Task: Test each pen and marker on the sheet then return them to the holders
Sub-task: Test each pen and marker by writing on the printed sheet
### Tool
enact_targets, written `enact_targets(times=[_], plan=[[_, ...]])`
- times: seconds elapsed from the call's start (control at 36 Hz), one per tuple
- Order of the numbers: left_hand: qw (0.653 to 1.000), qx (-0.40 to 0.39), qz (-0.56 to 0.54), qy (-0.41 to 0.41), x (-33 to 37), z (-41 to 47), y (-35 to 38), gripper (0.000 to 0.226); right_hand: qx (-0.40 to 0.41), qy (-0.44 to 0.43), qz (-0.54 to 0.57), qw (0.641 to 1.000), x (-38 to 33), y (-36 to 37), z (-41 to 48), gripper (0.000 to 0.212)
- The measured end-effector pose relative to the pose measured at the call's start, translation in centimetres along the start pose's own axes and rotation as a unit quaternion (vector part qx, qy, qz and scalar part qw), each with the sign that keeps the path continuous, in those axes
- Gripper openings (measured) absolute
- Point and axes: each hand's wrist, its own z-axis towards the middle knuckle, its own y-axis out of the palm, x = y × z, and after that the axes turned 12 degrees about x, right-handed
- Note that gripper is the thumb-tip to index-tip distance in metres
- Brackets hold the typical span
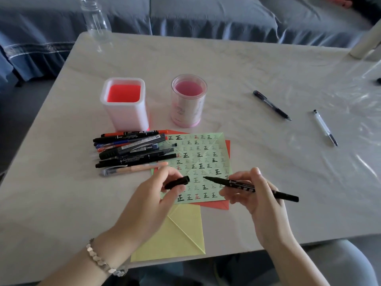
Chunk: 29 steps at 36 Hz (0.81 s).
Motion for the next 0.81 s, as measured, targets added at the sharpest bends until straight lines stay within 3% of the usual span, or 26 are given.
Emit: enact_targets(times=[0.08,0.53,0.72,0.81], plan=[[0.999,-0.015,-0.027,0.019,0.7,0.0,0.3,0.008,0.012,-0.004,0.028,1.0,-0.7,0.2,-0.2,0.032],[0.992,-0.069,-0.068,0.075,2.6,0.4,1.0,0.002,0.051,-0.011,-0.065,0.997,-1.8,0.8,-0.4,0.041],[0.978,-0.149,-0.141,-0.034,4.1,1.3,1.1,0.013,0.009,-0.004,-0.049,0.999,-2.2,1.9,-0.4,0.038],[0.923,-0.238,-0.26,-0.156,4.9,2.5,0.5,0.018,-0.022,-0.046,-0.078,0.996,-2.9,1.7,-0.2,0.033]])
